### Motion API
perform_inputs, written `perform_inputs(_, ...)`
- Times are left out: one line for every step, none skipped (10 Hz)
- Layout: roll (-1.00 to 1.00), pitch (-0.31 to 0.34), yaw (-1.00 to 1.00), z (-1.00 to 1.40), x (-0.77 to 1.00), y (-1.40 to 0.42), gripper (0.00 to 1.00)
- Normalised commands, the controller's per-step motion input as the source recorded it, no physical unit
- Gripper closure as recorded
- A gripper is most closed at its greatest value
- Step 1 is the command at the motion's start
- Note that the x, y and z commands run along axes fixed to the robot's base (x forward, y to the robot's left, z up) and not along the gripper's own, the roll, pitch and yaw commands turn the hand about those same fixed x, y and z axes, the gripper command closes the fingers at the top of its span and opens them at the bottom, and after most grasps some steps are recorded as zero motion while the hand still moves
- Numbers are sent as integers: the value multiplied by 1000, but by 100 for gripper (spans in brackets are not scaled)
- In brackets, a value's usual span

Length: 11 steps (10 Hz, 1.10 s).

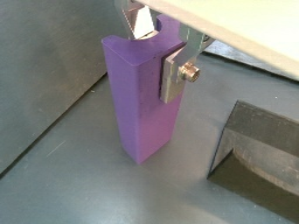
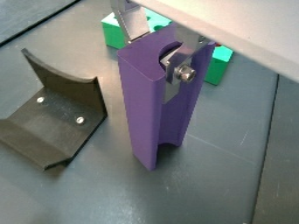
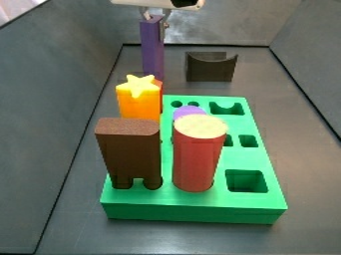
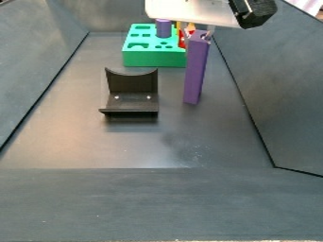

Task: Pick up the arch object. Move up. Move to above the board. Insert the arch object.
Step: Pick up the arch object, then move up.

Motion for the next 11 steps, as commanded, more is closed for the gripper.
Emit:
perform_inputs(0, 0, 0, 0, 0, 0, 100)
perform_inputs(0, 0, 0, 0, 0, 0, 100)
perform_inputs(0, 0, 0, 0, 0, 0, 100)
perform_inputs(0, 0, 0, 0, 0, 0, 100)
perform_inputs(0, 0, 0, 0, 0, 0, 100)
perform_inputs(0, 0, 0, 0, 0, 0, 100)
perform_inputs(0, 0, 0, 0, 0, 0, 100)
perform_inputs(0, 0, 0, 0, 0, 0, 100)
perform_inputs(0, 0, 0, 833, 0, 0, 100)
perform_inputs(3, 17, -46, 807, -31, 56, 100)
perform_inputs(7, 32, -56, 704, -45, 52, 100)
